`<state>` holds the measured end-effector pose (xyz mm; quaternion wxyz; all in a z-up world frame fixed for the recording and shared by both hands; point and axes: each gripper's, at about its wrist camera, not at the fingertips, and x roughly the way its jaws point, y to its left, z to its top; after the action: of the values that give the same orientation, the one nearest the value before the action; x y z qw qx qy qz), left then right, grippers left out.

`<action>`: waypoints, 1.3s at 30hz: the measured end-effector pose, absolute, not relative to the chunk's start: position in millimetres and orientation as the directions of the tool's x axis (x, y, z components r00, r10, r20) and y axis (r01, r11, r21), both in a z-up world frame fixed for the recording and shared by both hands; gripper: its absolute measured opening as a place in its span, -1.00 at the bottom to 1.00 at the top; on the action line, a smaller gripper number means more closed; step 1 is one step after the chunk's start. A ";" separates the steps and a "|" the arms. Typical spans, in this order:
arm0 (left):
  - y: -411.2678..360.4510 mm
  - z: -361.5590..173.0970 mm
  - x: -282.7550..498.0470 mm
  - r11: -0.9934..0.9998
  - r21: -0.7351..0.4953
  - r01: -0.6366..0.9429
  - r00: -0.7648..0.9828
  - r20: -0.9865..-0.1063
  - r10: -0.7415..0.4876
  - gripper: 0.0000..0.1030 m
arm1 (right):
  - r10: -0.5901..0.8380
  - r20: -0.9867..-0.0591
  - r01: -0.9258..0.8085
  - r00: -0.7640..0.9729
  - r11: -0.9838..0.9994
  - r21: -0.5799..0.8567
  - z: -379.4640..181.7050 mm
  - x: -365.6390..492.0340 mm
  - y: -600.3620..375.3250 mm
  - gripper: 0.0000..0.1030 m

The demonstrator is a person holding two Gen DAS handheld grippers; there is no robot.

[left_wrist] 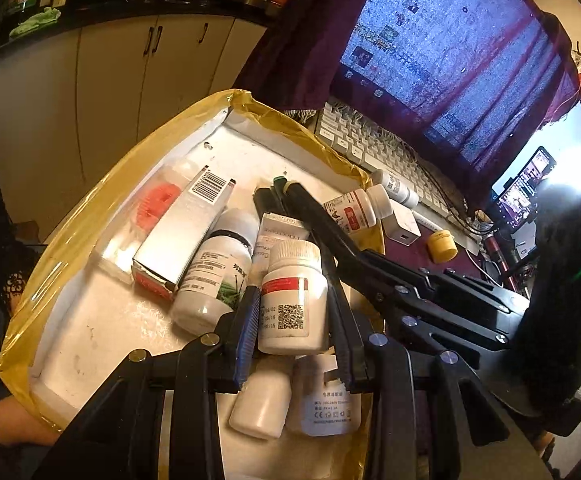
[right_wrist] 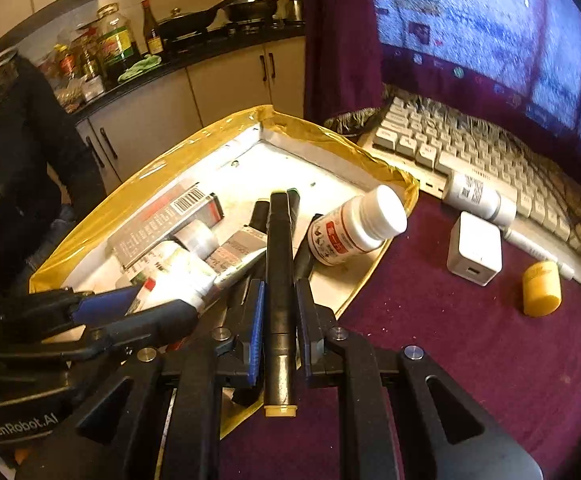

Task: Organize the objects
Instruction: 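Carry pill bottle in left gripper while right gripper carries marker over tray, then open left gripper releasing bottle while right gripper releases marker into tray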

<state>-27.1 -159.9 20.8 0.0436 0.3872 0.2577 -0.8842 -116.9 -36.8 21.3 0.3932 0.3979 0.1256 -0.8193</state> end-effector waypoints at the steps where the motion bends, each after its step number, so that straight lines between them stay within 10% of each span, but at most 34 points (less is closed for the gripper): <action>1: -159.4 20.8 -28.3 -0.866 -0.417 0.278 -0.694 -0.710 0.119 -0.42 | -0.546 -0.749 0.740 -0.375 -0.663 0.113 21.5 -117.9 -36.0 -0.75; 29: -149.6 23.2 -32.8 -0.911 -0.313 0.270 -0.674 -0.737 0.053 -0.31 | -0.528 -0.758 0.707 -0.384 -0.696 0.127 29.5 -129.3 -30.9 -0.73; 34: -145.0 27.6 -29.4 -0.909 -0.355 0.221 -0.705 -0.702 0.102 0.24 | -0.624 -0.712 0.690 -0.322 -0.669 0.275 33.0 -132.3 7.7 -0.11; 39: -136.5 35.6 -29.4 -0.921 -0.318 0.226 -0.716 -0.695 0.064 0.34 | -0.606 -0.696 0.663 -0.384 -0.706 0.248 38.1 -125.0 59.1 -0.02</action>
<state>-29.4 -136.5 35.6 0.0446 0.3742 0.1940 -0.9057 -125.0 59.1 38.1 0.3816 0.4026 0.0355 -0.8312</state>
